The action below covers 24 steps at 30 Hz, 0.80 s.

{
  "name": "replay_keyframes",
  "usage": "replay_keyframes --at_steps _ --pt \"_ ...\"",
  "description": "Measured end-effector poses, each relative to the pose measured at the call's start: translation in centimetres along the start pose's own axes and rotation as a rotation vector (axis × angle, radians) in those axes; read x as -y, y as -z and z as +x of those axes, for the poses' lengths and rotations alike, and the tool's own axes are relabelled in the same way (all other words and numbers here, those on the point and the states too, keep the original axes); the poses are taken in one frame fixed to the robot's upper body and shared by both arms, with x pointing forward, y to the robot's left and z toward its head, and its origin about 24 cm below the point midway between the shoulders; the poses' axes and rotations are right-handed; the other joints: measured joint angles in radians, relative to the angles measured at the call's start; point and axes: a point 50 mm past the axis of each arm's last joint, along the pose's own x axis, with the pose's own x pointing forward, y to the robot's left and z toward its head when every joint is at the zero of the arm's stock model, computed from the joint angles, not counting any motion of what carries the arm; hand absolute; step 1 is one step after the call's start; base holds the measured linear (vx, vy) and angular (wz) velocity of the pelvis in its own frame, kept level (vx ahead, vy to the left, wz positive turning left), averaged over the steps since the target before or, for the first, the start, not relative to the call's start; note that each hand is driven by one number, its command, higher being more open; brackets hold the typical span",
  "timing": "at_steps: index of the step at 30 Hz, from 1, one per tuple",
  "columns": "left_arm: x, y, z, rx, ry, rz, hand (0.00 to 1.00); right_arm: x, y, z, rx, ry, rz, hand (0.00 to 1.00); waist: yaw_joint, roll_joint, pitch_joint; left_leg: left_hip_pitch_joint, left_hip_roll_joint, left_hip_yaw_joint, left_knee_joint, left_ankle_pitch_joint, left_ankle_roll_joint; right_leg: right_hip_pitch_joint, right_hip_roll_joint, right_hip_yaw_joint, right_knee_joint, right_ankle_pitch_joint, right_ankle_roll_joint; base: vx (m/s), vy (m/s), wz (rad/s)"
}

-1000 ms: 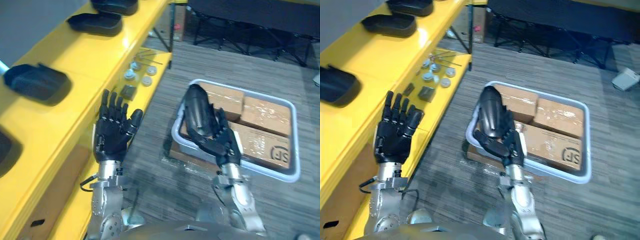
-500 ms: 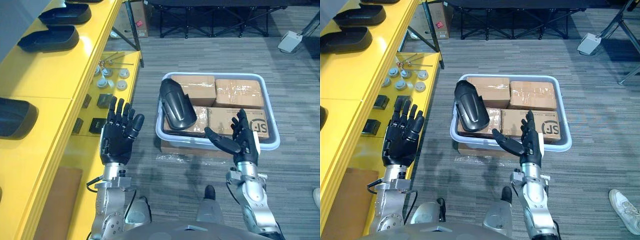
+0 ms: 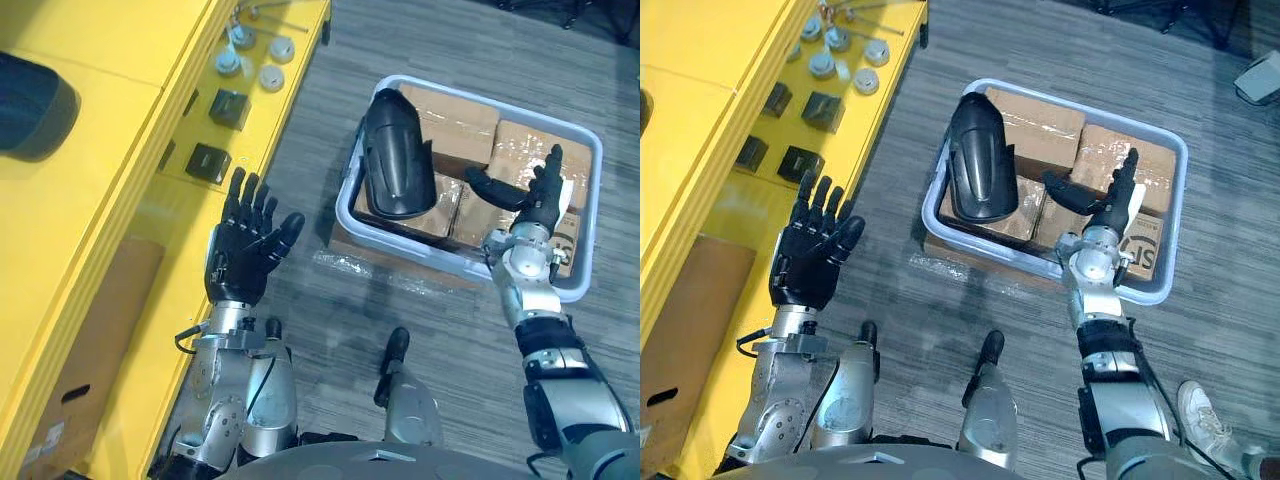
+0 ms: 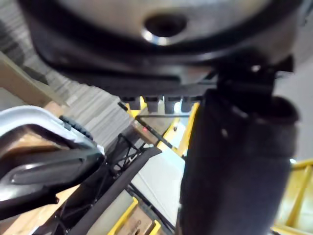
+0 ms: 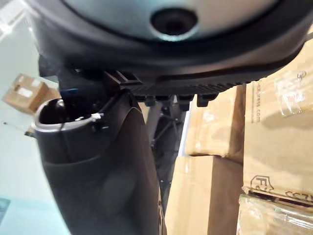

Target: Walk over and take three plastic housings, then place them on the shelf

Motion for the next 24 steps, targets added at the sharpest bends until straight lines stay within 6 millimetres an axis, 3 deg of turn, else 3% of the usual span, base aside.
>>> replay_keyframes --at_steps 7,12,19,20,24 --pt "-0.7 0.9 -0.3 -0.043 0.010 0.009 1.00 0.4 -0.7 2.7 -0.081 -0.070 -0.056 1.00 0.032 0.006 0.011 -0.019 -0.003 -0.037 -0.025 0.024 -0.005 0.000 -0.001 -0.043 0.000 0.000 0.000 0.01 -0.002 0.17" --pt "-0.7 1.5 -0.1 -0.059 0.018 -0.006 1.00 0.5 -3.8 4.8 -0.037 -0.106 -0.070 1.00 0.045 0.042 0.062 -0.038 -0.012 -0.079 -0.062 0.066 -0.011 -0.001 -0.004 -0.090 0.001 0.000 -0.001 -0.06 -0.022 0.22" --pt "-1.4 2.3 -0.5 -0.092 -0.029 -0.037 1.00 0.2 -5.9 5.8 -0.036 -0.154 -0.115 1.00 0.062 0.048 0.072 -0.071 -0.015 -0.109 -0.109 0.113 -0.018 -0.030 -0.004 -0.126 0.002 0.002 -0.008 -0.04 -0.019 0.16" --pt "-1.4 2.3 -0.5 -0.089 -0.035 -0.053 1.00 0.4 -6.1 6.0 -0.055 -0.157 -0.128 0.00 0.062 0.048 0.072 -0.071 -0.015 -0.110 -0.111 0.115 -0.019 -0.030 -0.004 -0.128 0.003 0.002 -0.008 -0.01 -0.002 0.03" --pt "-1.4 2.3 -0.4 -0.088 -0.038 -0.062 1.00 1.6 -6.1 6.4 -0.096 -0.197 -0.264 0.00 0.059 0.049 0.072 -0.068 -0.015 -0.115 -0.123 0.128 -0.020 -0.029 -0.005 -0.133 0.008 0.000 -0.010 -0.01 -0.003 0.03"
